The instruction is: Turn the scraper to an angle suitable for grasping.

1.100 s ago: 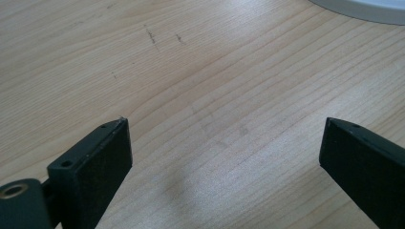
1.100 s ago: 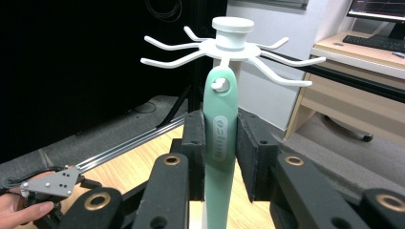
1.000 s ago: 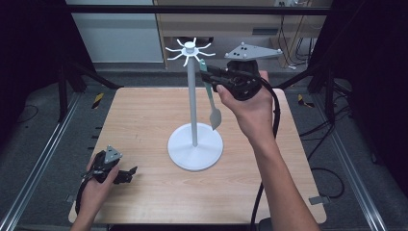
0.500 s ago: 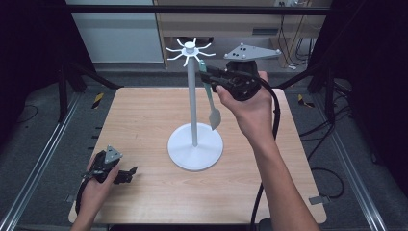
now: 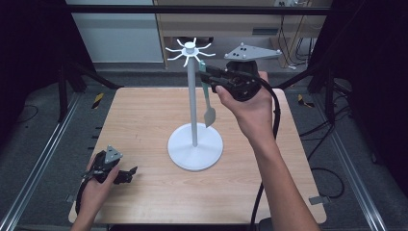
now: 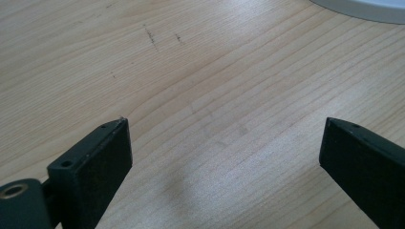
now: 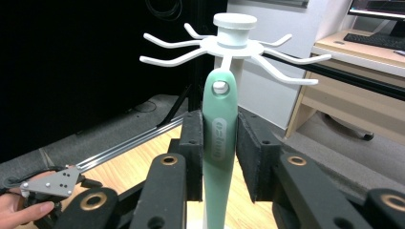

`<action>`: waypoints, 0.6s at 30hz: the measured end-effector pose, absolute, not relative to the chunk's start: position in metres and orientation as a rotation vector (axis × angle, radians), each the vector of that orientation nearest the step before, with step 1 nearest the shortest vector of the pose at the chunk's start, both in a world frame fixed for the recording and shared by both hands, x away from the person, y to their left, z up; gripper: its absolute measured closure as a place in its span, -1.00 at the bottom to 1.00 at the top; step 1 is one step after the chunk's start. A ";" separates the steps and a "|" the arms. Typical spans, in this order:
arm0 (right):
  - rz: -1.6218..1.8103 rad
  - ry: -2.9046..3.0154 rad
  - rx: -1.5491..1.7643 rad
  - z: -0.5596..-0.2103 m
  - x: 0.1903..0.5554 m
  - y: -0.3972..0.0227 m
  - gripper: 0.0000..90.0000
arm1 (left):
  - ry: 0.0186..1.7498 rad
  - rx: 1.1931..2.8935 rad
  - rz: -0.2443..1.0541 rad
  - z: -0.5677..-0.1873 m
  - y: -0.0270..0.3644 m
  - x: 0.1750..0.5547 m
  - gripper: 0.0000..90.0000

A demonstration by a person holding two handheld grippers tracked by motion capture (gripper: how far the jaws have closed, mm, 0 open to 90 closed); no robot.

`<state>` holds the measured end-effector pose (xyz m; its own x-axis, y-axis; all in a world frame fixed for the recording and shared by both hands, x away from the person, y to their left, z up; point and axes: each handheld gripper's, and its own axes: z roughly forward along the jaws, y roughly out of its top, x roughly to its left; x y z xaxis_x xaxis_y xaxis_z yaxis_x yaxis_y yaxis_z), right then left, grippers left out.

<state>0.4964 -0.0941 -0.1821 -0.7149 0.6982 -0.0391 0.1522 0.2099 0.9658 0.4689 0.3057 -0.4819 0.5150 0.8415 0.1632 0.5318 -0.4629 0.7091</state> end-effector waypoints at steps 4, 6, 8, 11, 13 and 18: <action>1.531 2.016 0.792 -0.181 0.495 -0.097 0.58 | 1.115 2.166 0.678 -0.482 0.306 0.469 -0.92; 1.532 2.018 0.793 -0.182 0.495 -0.098 0.58 | 1.116 2.164 0.678 -0.482 0.306 0.469 -0.92; 1.532 2.019 0.792 -0.182 0.494 -0.099 0.56 | 1.116 2.165 0.677 -0.482 0.306 0.469 -0.92; 1.532 2.022 0.794 -0.183 0.493 -0.101 0.54 | 1.116 2.165 0.678 -0.482 0.306 0.469 -0.92; 1.532 2.019 0.798 -0.185 0.493 -0.103 0.51 | 1.115 2.169 0.677 -0.482 0.306 0.469 -0.92; 1.530 2.012 0.826 -0.190 0.491 -0.112 0.49 | 1.112 2.176 0.678 -0.482 0.306 0.469 -0.92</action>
<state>0.4913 -0.1119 -0.1901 -0.7041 0.7100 -0.0143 0.1763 0.1943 0.9650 0.4685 0.3063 -0.4815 0.5192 0.8379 0.1687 0.5333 -0.4718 0.7022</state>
